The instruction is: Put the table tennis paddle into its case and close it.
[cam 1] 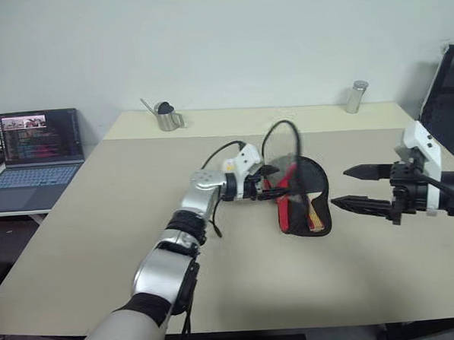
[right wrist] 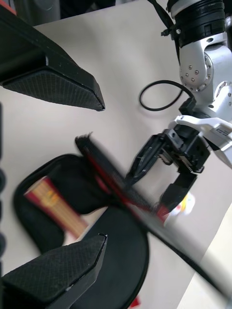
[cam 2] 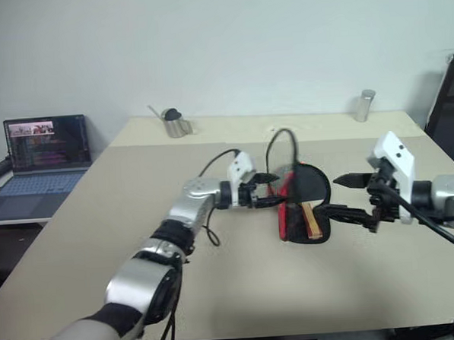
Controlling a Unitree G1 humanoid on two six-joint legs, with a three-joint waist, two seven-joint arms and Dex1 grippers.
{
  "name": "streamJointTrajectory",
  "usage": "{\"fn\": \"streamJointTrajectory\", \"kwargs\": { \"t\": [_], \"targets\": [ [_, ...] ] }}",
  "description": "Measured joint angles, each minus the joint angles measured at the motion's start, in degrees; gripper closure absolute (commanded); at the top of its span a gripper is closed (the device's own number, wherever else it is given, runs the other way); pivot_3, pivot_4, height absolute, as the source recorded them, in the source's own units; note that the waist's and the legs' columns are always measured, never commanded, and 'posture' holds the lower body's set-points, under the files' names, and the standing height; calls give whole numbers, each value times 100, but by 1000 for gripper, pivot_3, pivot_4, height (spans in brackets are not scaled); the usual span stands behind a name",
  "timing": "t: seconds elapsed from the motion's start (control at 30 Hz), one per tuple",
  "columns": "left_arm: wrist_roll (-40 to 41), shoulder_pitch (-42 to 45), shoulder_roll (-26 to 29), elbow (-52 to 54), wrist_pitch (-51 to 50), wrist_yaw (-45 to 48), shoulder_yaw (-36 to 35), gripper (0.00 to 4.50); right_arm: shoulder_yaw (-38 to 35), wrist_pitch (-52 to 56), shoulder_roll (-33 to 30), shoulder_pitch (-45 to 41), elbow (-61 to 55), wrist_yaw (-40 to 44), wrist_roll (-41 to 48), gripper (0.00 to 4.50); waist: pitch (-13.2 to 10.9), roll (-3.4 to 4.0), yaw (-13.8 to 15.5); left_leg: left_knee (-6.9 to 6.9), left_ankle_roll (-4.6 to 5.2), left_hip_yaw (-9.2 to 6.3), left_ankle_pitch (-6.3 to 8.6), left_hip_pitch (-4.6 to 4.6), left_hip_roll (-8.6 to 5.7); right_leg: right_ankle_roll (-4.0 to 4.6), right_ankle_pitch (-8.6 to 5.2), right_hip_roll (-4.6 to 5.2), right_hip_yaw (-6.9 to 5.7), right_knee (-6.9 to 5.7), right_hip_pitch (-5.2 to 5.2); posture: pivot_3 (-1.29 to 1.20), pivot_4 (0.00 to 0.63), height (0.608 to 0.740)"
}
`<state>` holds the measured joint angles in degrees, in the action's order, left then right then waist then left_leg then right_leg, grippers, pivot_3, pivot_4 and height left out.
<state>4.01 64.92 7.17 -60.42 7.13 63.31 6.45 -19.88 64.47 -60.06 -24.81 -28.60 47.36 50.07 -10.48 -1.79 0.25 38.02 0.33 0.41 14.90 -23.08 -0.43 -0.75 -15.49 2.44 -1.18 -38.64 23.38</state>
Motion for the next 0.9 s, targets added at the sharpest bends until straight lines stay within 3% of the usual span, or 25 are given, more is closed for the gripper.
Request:
{"fn": "streamJointTrajectory", "kwargs": {
  "t": [0.23, 0.43, 0.7, 0.9],
  "targets": [
    [-97, 137, -184, -426, 262, 38, -7, 858, -81, -5, -30, 247, -30, -239, 28, 23, 0, -1, -41, 0, 0, 1, 0, 9, 8, -1, -1, -15, 5, -13, 0, 0, 150, 740],
    [-52, 46, 453, -270, 319, 338, -130, 858, 40, -40, 0, 326, 262, -479, -186, 23, 0, -1, -54, 0, -1, 5, -1, 12, 9, 0, 0, -15, 10, -14, 0, 0, 150, 740],
    [410, -827, 1247, 1528, -650, 564, -506, 858, 964, -187, 721, -113, 1241, -950, -775, 23, 0, 0, -37, 5, -1, 4, -1, 10, 8, 1, 0, -9, 14, -17, -1, 0, 150, 740],
    [744, -1616, 1756, 3150, -1584, 329, -696, 858, 1302, -279, 1813, -666, 2365, -1782, -1457, 23, 0, 1, -51, 4, -3, 4, -2, 12, 12, 2, 1, -9, 17, -22, 1, 0, 150, 740]
  ]
}}
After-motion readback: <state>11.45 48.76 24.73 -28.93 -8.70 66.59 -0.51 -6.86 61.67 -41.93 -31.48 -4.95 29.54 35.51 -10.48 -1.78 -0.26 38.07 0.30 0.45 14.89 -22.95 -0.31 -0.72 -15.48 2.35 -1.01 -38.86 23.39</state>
